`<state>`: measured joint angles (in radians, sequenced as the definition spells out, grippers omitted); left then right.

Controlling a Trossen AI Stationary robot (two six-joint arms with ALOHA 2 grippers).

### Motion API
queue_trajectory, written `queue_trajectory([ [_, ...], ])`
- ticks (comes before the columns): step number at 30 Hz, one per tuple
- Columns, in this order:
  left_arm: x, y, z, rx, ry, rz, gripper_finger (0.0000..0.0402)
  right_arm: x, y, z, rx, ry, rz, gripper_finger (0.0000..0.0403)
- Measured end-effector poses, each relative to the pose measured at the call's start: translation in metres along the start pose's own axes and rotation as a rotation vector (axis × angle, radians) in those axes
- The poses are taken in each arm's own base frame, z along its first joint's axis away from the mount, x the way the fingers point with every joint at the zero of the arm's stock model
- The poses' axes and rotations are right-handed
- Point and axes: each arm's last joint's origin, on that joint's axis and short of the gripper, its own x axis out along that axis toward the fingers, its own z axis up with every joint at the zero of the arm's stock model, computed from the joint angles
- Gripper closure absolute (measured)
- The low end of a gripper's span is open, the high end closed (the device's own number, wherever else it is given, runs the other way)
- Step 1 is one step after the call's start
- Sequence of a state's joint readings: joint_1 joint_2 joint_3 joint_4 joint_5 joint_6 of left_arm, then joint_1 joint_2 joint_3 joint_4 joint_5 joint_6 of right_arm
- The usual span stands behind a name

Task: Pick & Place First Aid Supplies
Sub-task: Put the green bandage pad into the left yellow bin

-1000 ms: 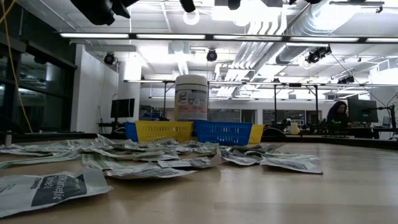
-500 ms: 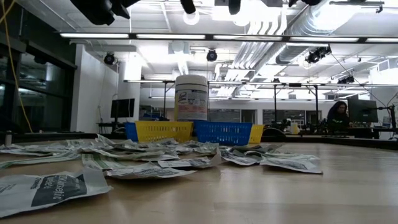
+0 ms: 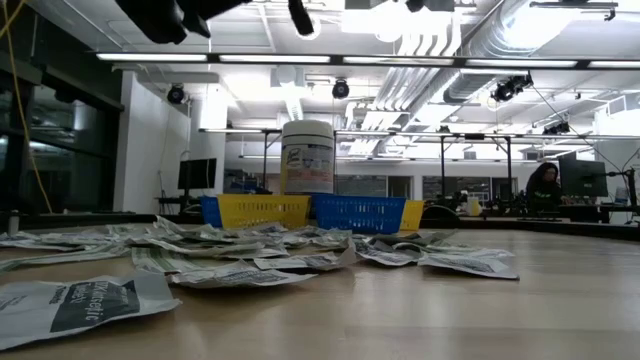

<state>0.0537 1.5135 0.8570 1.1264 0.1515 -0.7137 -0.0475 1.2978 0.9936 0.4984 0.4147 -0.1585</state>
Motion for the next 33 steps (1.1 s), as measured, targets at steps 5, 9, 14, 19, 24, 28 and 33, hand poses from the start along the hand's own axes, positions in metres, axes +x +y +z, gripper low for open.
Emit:
queue_trajectory([
  [5, -0.005, 0.024, 0.004, -0.022, 0.084, 0.106, 0.0401, -0.019, -0.014, 0.013, -0.019, 0.07, -0.092, 0.0207],
  [9, -0.012, 0.048, 0.007, -0.039, 0.177, 0.239, 0.0401, -0.034, -0.023, 0.02, -0.009, 0.124, -0.139, 0.0207],
  [14, -0.027, 0.074, 0.009, -0.067, 0.307, 0.395, 0.0401, -0.048, -0.03, 0.025, 0.029, 0.168, -0.137, 0.0207],
  [19, -0.049, 0.085, 0.016, -0.092, 0.459, 0.556, 0.0401, -0.056, -0.032, 0.025, 0.052, 0.213, -0.133, 0.0207],
  [24, -0.076, 0.09, 0.024, -0.154, 0.618, 0.713, 0.0401, -0.058, -0.032, 0.023, 0.066, 0.238, -0.123, 0.0208],
  [28, -0.093, 0.098, 0.026, -0.215, 0.699, 0.803, 0.0401, -0.058, -0.032, 0.023, 0.067, 0.237, -0.123, 0.0208],
  [33, -0.105, 0.117, 0.027, -0.297, 0.717, 0.867, 0.0401, -0.058, -0.032, 0.023, 0.074, 0.239, -0.124, 0.0208],
])
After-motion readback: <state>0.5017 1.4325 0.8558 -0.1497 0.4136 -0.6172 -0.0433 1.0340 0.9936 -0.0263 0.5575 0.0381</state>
